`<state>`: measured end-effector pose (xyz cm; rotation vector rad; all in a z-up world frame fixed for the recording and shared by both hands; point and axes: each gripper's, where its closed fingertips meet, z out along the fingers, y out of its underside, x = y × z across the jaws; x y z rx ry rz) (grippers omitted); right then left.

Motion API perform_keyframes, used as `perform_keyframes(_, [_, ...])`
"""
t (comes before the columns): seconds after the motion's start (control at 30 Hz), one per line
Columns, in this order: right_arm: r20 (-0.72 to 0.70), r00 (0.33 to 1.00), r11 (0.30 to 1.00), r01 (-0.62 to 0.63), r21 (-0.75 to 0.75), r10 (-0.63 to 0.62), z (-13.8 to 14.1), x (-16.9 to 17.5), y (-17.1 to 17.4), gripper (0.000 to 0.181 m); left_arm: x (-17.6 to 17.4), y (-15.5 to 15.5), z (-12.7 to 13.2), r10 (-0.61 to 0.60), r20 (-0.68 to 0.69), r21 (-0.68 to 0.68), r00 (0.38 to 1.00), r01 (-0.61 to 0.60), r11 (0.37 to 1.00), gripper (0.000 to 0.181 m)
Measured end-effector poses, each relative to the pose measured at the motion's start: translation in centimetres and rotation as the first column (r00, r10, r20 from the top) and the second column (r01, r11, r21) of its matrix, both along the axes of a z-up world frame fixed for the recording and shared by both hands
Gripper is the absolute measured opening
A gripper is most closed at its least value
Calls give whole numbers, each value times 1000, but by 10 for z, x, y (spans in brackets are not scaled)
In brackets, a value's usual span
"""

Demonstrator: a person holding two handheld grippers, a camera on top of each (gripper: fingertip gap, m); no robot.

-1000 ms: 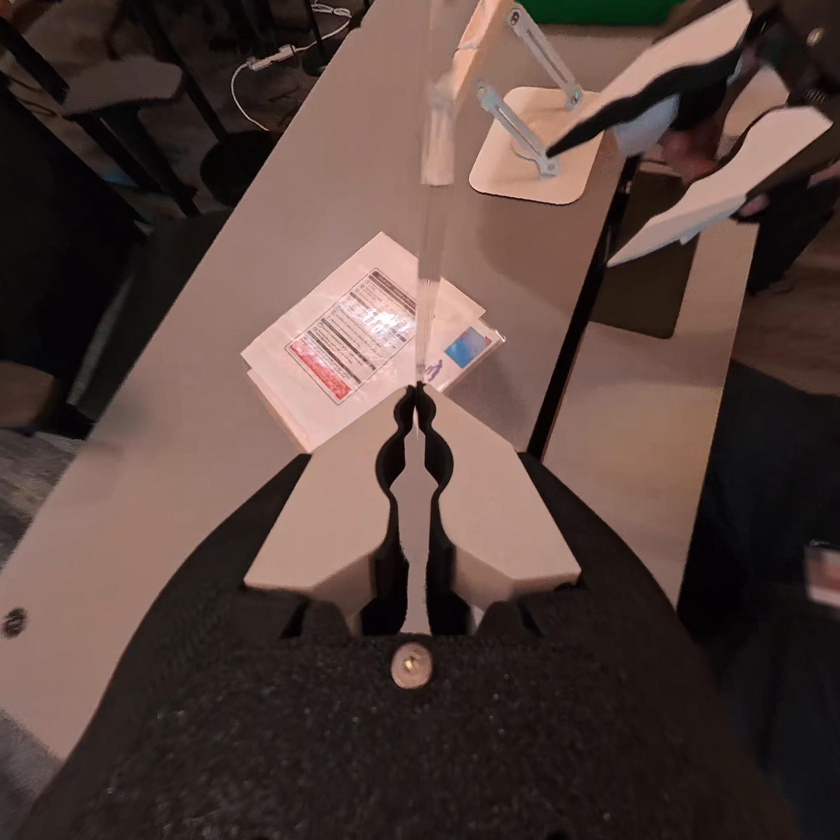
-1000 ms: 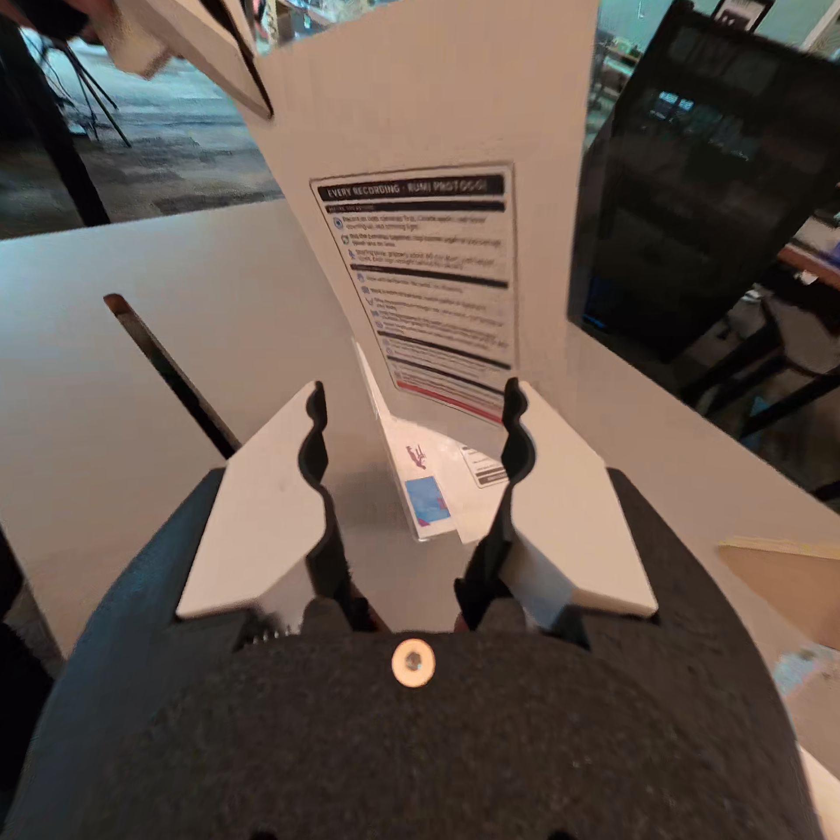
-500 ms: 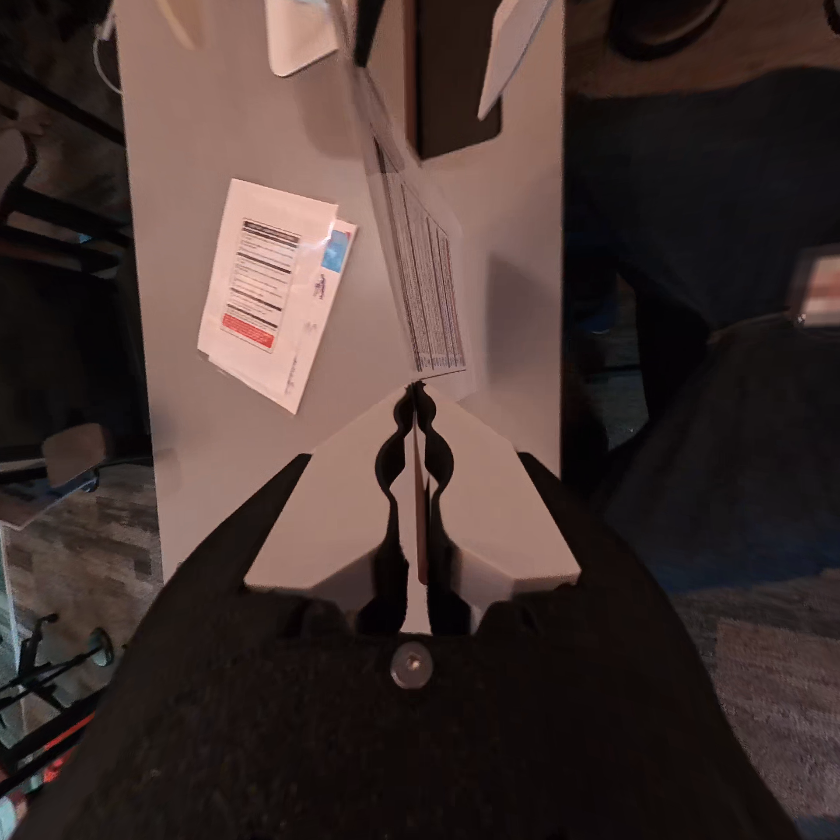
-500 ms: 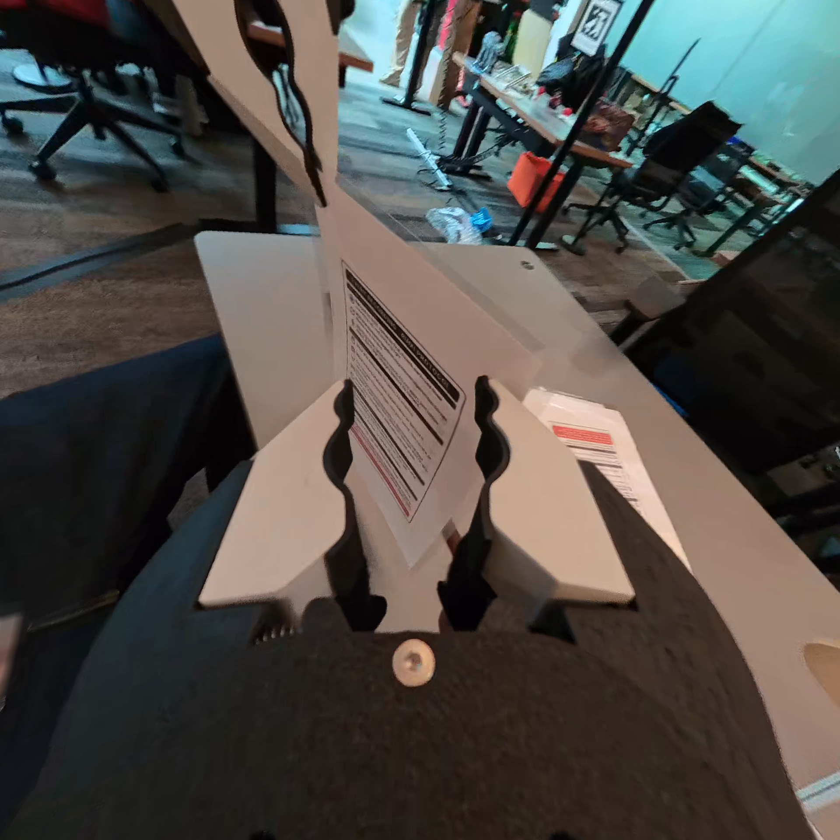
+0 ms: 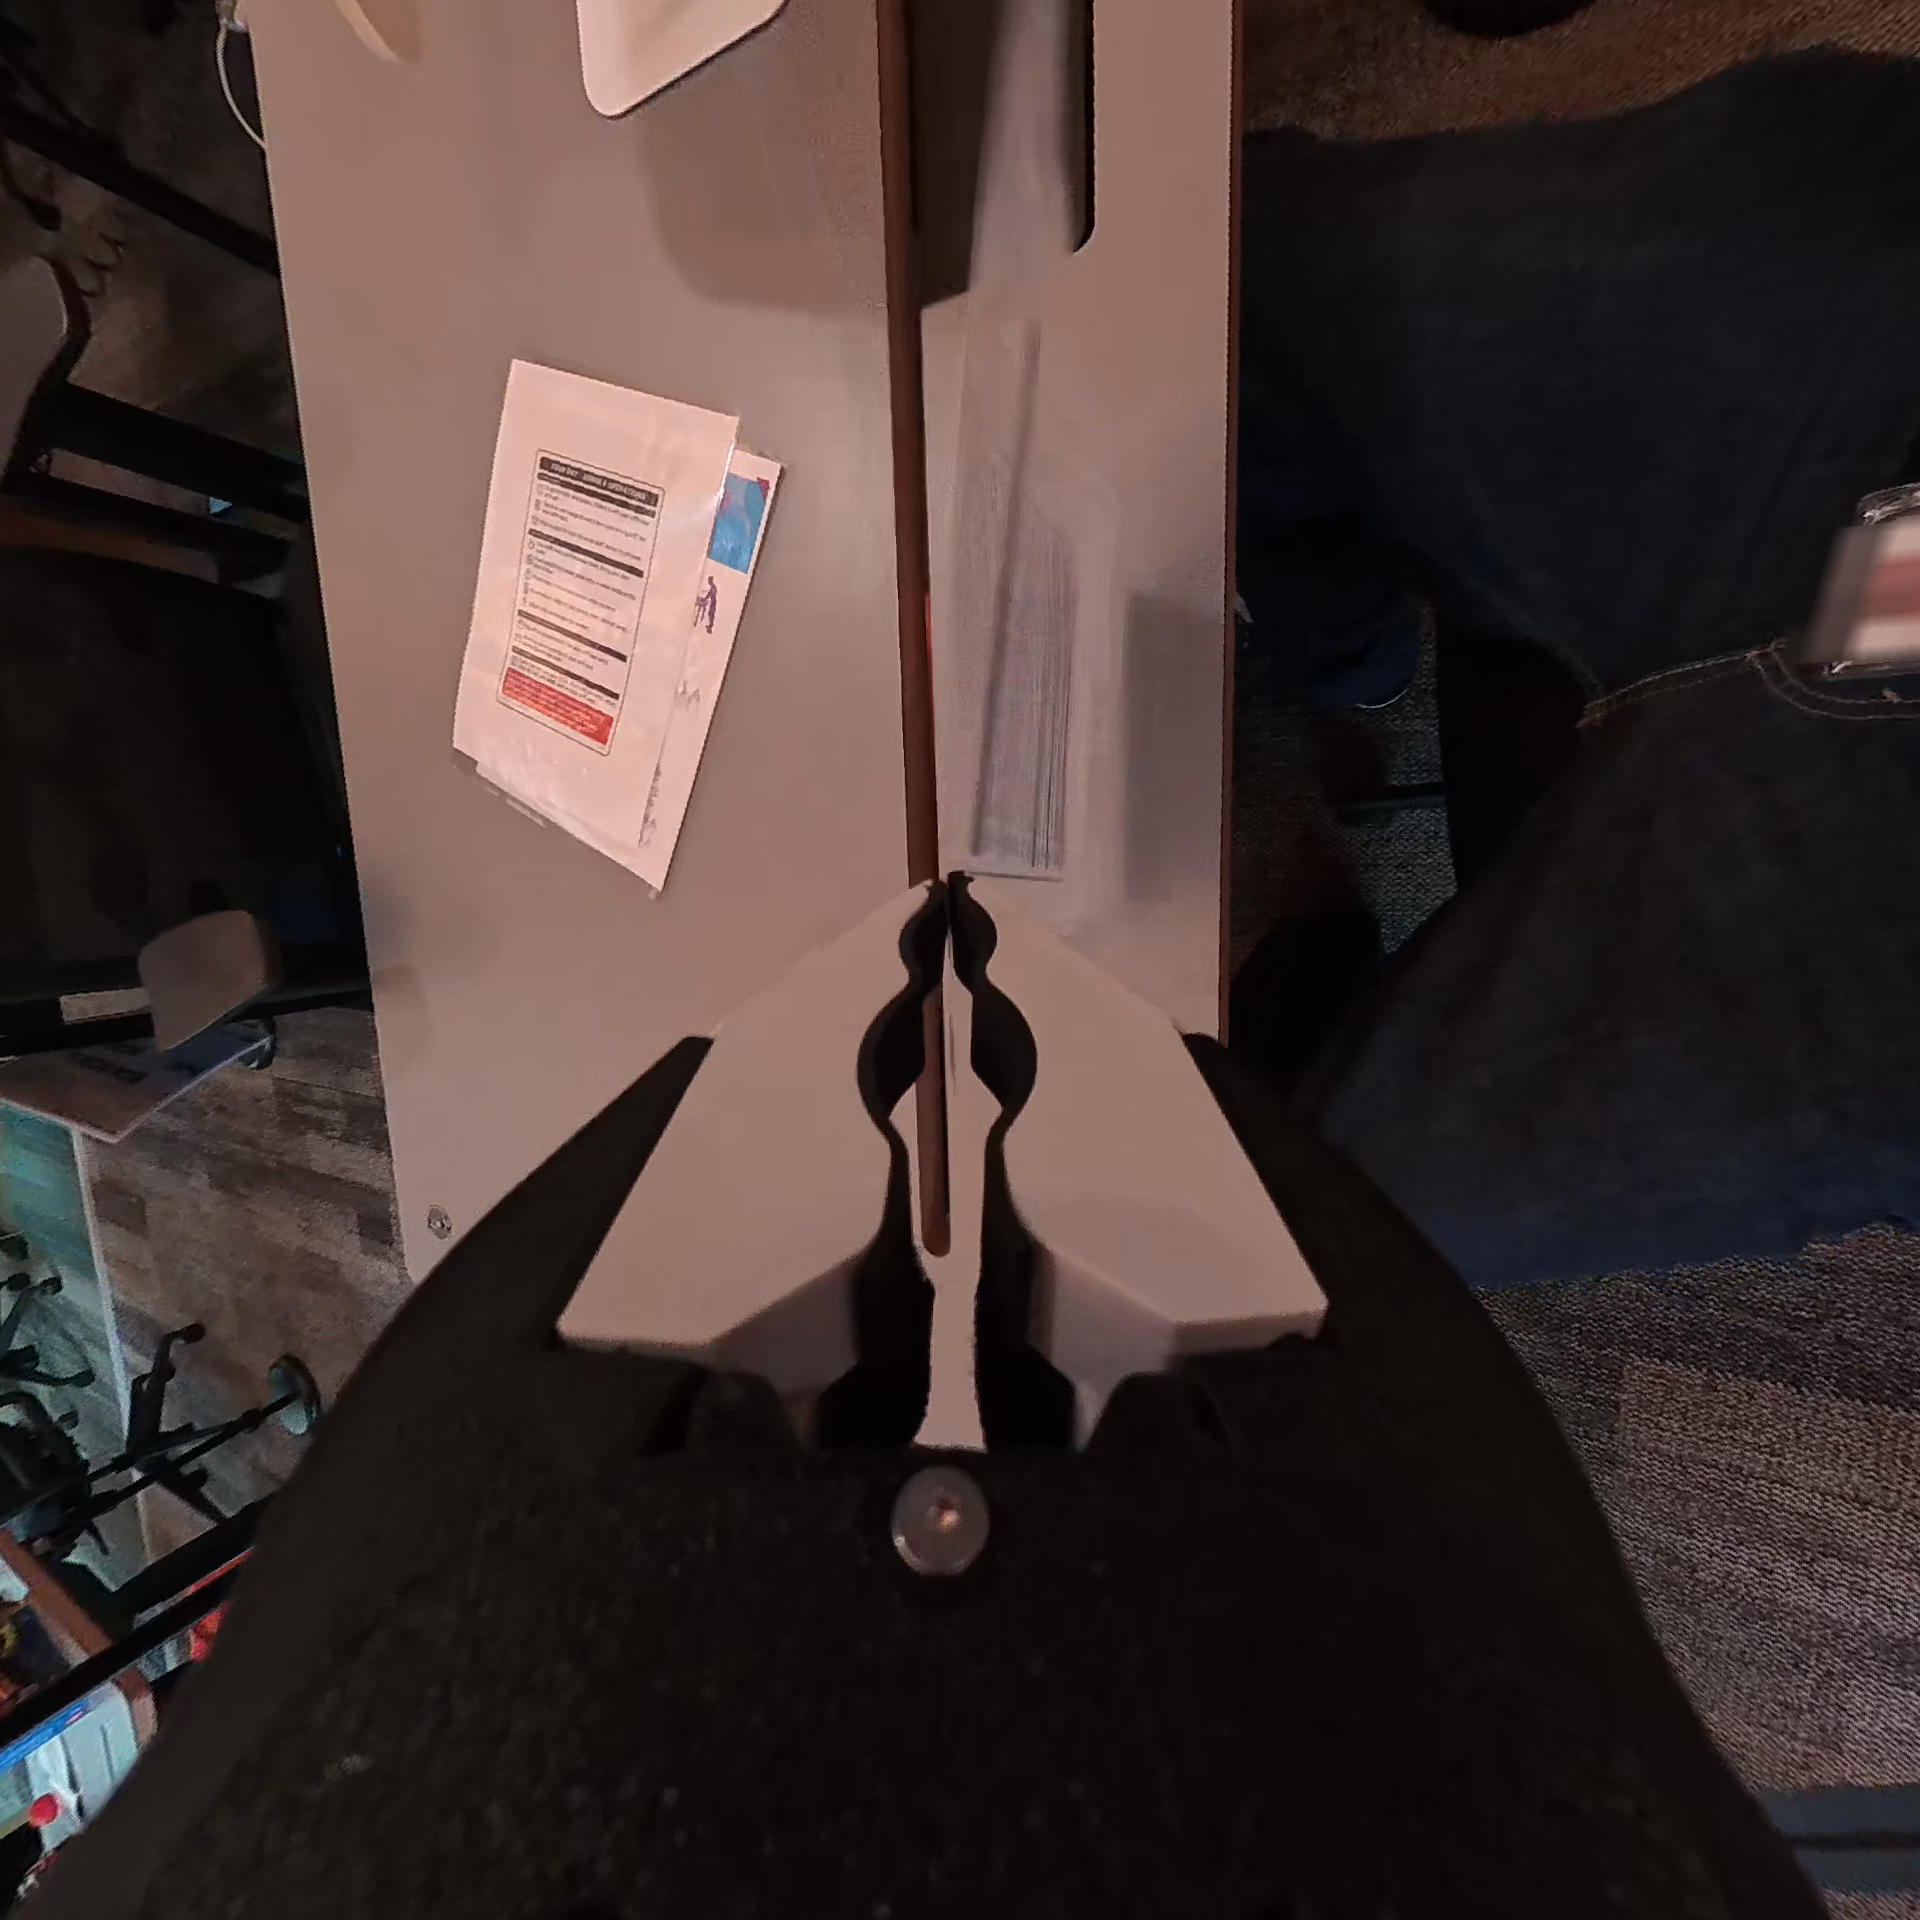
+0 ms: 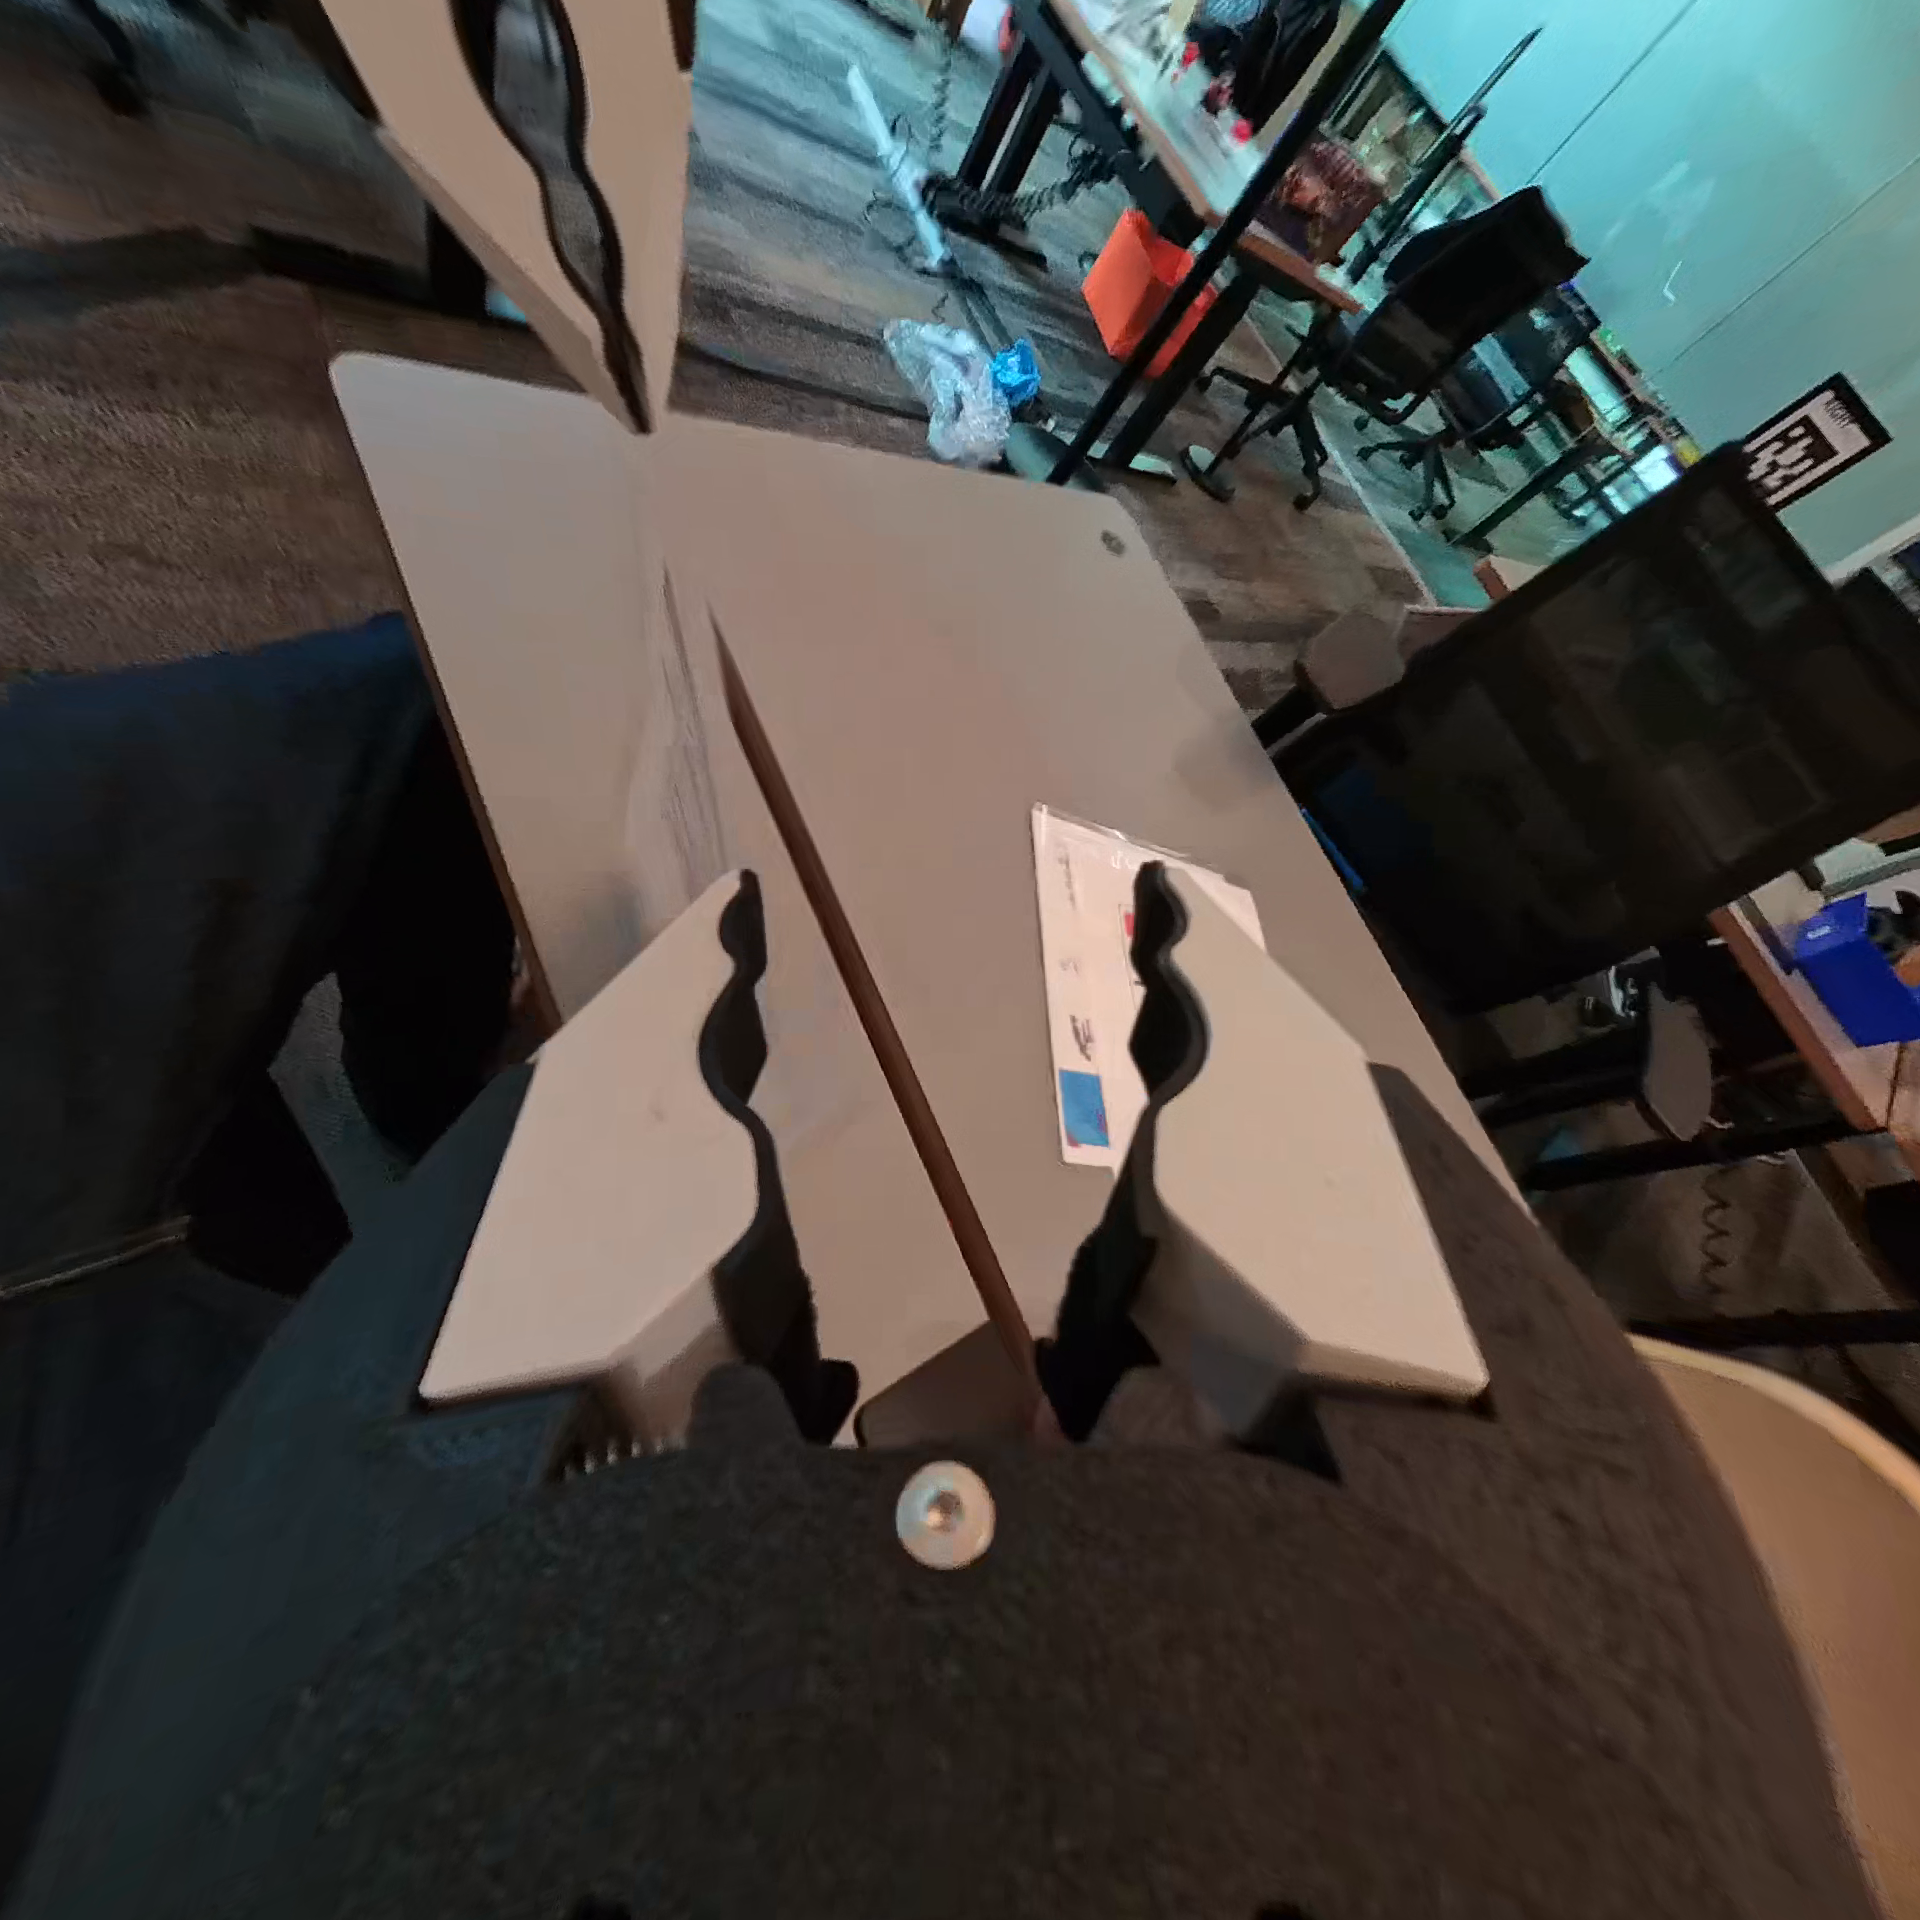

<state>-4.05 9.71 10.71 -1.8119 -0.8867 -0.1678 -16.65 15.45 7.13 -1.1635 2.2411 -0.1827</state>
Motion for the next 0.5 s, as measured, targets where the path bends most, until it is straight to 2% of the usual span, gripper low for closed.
perform_keyframes(0.07, [73, 997, 995, -32, -97, 39, -6, -14, 3, 69, 2, 2, 0, 2, 3, 16, 1000, -2, 1000, 0])
perform_keyframes(0.13, [182, 980, 963, -25, -268, 76, -33, -24, 4, 72, 6, -1, 3, -4, 20, 13, 1000, 4, 1000, 0])
perform_keyframes(0.23, [220, 964, 917, -53, -396, 151, -58, -39, 0, 64, 9, 1, 10, 8, 59, 48, 998, -11, 999, 0])
perform_keyframes(0.3, [186, 970, 926, -78, -369, 155, -46, -43, -1, 62, 7, 14, 15, 52, 77, 104, 996, -60, 993, 0])
perform_keyframes(0.37, [79, 983, 941, -132, -312, 164, -20, -46, -4, 62, 4, 23, 18, 83, 94, 139, 992, -95, 986, 0])
perform_keyframes(0.43, [13, 984, 951, -169, -258, 178, 3, -46, -8, 67, 4, 29, 22, 116, 126, 132, 985, -132, 982, 0])
perform_keyframes(0.5, [-23, 979, 953, -203, -224, 203, 13, -52, -11, 70, 6, 30, 27, 139, 163, 113, 977, -159, 981, 0])
